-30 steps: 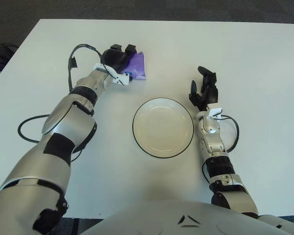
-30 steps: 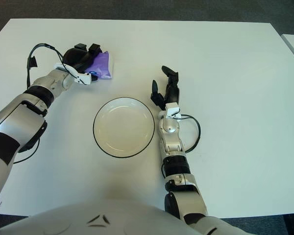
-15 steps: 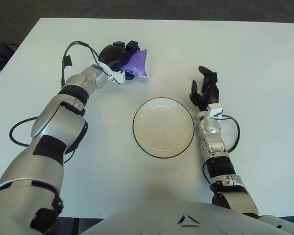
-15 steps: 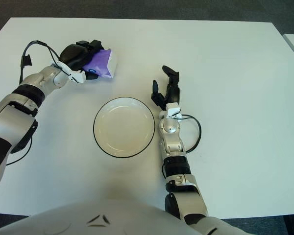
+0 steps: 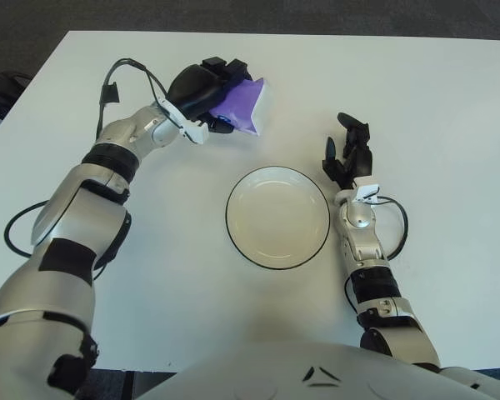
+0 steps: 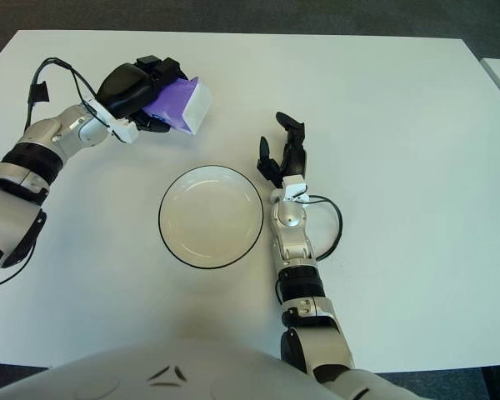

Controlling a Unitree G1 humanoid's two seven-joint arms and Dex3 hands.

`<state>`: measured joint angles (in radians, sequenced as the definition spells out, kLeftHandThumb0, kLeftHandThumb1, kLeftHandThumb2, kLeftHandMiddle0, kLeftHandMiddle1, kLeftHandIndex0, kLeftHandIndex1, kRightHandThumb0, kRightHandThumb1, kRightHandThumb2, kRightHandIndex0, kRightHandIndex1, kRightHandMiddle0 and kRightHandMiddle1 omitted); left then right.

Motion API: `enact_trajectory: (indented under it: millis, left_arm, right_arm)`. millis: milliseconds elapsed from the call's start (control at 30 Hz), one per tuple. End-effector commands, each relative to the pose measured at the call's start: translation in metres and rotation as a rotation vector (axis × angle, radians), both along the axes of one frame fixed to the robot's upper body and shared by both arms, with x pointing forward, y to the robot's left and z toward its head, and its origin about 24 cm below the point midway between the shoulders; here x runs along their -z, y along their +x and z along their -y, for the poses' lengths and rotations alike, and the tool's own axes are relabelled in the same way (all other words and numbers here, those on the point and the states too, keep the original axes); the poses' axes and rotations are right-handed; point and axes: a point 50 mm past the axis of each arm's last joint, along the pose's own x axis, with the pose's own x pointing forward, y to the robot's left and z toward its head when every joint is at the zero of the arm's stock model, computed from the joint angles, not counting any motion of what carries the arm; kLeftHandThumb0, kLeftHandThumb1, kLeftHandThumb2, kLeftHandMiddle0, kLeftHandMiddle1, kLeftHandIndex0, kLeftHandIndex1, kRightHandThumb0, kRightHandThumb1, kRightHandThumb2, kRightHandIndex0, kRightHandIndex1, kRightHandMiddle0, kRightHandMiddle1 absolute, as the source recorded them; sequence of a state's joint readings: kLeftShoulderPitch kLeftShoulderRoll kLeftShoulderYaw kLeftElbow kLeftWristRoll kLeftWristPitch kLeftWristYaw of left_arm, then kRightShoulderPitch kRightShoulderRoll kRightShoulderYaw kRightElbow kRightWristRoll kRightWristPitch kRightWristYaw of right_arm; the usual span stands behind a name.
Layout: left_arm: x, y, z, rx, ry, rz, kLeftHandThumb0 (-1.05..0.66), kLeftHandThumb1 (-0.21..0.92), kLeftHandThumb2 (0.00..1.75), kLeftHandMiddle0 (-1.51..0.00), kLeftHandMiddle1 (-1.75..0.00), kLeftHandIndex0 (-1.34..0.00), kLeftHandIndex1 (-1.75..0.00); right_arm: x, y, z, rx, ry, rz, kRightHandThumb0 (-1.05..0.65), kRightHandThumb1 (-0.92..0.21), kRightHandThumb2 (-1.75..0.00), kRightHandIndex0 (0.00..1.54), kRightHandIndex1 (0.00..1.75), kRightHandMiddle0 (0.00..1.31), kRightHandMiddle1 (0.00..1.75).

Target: Put the tissue paper into the plate.

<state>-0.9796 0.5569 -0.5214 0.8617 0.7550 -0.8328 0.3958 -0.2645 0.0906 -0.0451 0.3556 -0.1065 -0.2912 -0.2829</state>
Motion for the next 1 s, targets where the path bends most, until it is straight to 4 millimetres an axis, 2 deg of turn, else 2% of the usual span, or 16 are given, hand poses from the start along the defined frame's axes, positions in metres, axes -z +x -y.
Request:
enact_trajectory:
  millis: [0, 167, 367, 500, 967]
  left_arm:
    - [-0.005, -0.013, 0.003, 0.077, 0.001, 0.053, -0.48, 0.33, 1.30, -1.14, -1.75, -0.61, -1.75]
    - [-0.011, -0.035, 0.015, 0.213, -0.001, 0.093, -0.47, 0.33, 1.29, -1.14, -1.75, -0.60, -1.75]
    - [-0.010, -0.049, 0.023, 0.286, -0.008, 0.106, -0.47, 0.33, 1.29, -1.15, -1.75, -0.60, -1.75]
    - [0.000, -0.065, 0.032, 0.368, -0.014, 0.109, -0.47, 0.34, 1.28, -1.16, -1.75, -0.59, -1.75]
    - [0.010, -0.086, 0.043, 0.488, 0.064, 0.067, -0.44, 0.41, 1.19, -1.15, -1.75, -0.53, -1.75]
  right_arm:
    - [0.059, -0.025, 0.011, 0.038, 0.004, -0.294, -0.58, -0.92, -0.61, 0.50, 0.01, 0.00, 0.88]
    - [0.060, -0.026, 0.011, 0.041, 0.002, -0.296, -0.57, -0.92, -0.60, 0.51, 0.01, 0.00, 0.88]
    - [0.060, -0.025, 0.011, 0.043, -0.003, -0.295, -0.58, -0.92, -0.60, 0.51, 0.01, 0.00, 0.89]
    - [0.060, -0.026, 0.011, 0.046, -0.001, -0.298, -0.59, -0.92, -0.60, 0.51, 0.01, 0.00, 0.90]
    - [0.061, -0.027, 0.010, 0.055, -0.008, -0.301, -0.60, -0.92, -0.64, 0.51, 0.01, 0.00, 0.92]
